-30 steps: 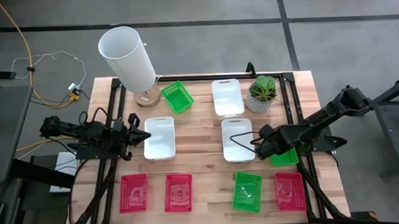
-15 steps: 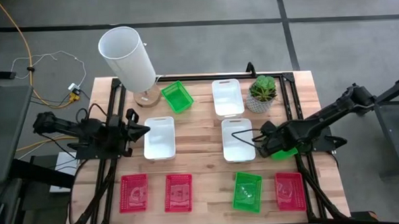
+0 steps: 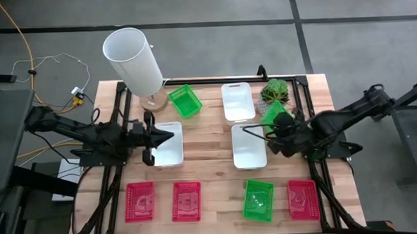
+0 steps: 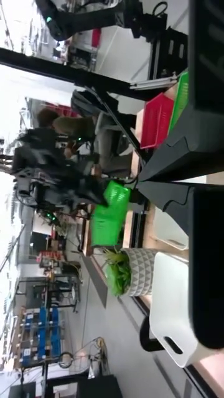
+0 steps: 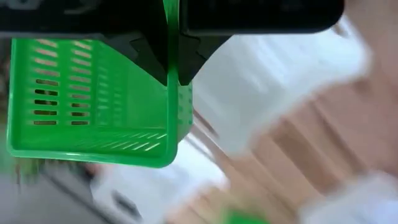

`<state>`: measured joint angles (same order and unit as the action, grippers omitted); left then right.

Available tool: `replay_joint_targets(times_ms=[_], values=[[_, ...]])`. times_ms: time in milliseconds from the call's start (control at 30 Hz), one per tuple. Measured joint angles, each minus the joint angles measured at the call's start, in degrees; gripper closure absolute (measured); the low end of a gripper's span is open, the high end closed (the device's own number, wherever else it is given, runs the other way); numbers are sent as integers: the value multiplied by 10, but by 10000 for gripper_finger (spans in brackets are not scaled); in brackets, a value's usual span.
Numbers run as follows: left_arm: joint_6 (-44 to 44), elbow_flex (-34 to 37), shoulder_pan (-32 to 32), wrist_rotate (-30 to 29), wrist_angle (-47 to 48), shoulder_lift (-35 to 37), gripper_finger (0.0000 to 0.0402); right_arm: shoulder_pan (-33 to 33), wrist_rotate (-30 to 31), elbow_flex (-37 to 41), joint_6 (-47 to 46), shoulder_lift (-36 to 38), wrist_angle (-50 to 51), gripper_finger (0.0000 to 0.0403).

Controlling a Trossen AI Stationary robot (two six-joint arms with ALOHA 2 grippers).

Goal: Stack baskets by color
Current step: Stack the middle right green bin on the bottom green bin

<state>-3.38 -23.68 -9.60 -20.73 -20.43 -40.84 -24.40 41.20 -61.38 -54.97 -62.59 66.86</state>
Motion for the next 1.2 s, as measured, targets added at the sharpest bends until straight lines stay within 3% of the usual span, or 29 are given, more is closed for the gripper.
replay_joint_targets(times_ms=[133,400,633,867,1200], values=[[-4,-1,-20,-12,-1,-15,401,-26,20,-18,71,0,-116,403],[-6,-1,-81,-68,-5,-40,401,-106,-98,-41,73,-67,-275,403],[1,-1,-104,-85,-5,-69,401,-195,-132,-170,237,-196,-192,403],[5,-1,-108,-84,-23,-72,401,-258,-285,-243,453,-308,-165,403],[5,-1,-132,-81,-26,-77,401,-276,-272,-246,537,-426,-129,403]])
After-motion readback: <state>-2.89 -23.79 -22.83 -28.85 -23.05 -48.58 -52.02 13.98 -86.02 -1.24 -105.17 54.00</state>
